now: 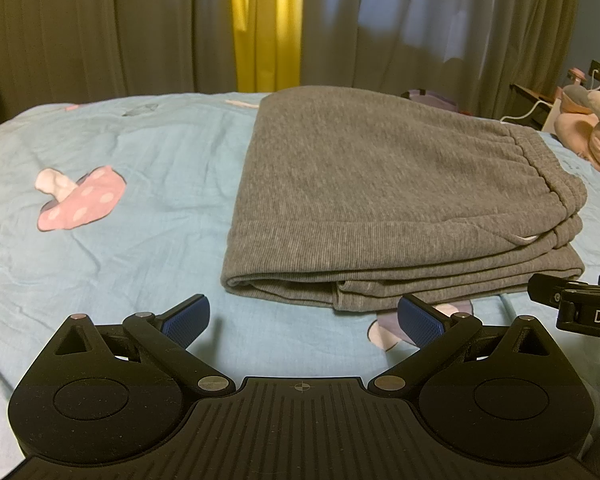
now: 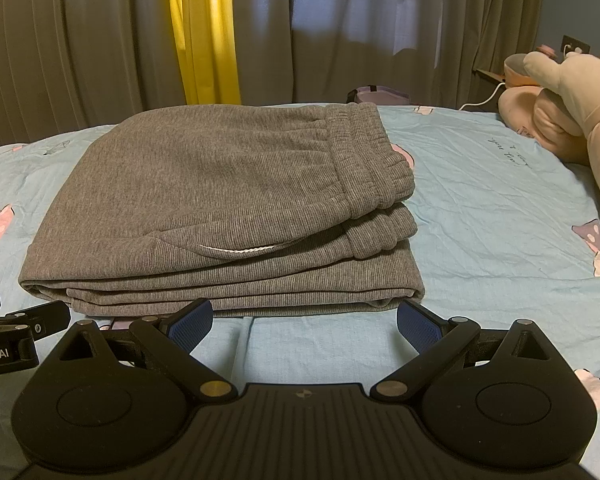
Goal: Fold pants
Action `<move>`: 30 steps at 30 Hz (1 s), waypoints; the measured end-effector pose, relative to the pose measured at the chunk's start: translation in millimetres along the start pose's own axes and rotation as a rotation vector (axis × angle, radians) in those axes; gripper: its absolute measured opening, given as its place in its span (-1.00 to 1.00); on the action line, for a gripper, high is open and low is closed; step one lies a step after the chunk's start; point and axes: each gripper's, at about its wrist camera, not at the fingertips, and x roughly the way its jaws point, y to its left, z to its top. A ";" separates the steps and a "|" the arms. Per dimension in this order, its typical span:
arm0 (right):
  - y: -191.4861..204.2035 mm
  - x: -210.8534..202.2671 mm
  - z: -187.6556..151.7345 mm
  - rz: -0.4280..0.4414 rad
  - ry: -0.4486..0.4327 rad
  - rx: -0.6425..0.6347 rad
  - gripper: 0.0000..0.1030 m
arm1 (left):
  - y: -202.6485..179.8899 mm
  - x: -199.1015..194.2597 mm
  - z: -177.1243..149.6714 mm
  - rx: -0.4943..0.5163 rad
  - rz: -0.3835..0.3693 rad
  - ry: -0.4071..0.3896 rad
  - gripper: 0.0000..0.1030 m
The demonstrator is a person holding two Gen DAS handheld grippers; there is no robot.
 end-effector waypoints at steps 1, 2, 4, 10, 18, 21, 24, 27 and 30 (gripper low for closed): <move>-0.1 -0.1 0.0 0.001 0.000 0.000 0.92 | -0.4 -0.4 -0.7 0.000 0.000 0.000 1.00; 0.0 -0.1 0.0 0.000 0.000 0.000 0.92 | -0.2 -0.3 -0.4 0.000 -0.001 0.000 1.00; 0.0 0.5 0.6 0.000 -0.001 0.000 0.92 | -0.1 -0.2 -0.2 0.000 -0.001 -0.001 1.00; -0.4 0.5 0.6 0.000 0.000 0.001 0.92 | -0.5 -0.4 -1.0 -0.001 -0.001 -0.002 1.00; -0.8 0.2 0.3 0.000 0.001 0.001 0.92 | -1.3 -1.6 -0.9 -0.002 -0.002 0.003 1.00; -0.9 0.2 0.4 0.001 0.001 0.002 0.92 | -0.6 -1.1 -0.2 -0.003 -0.003 0.003 1.00; -1.0 0.0 0.4 0.001 0.001 0.001 0.92 | -1.0 -1.5 -0.4 -0.004 -0.003 0.004 1.00; -1.1 0.3 0.5 0.001 0.001 0.001 0.92 | -0.4 -0.9 0.5 -0.004 -0.002 0.005 1.00; -0.9 0.4 0.7 0.001 0.001 0.001 0.92 | -0.8 -1.4 0.0 -0.005 -0.002 0.004 1.00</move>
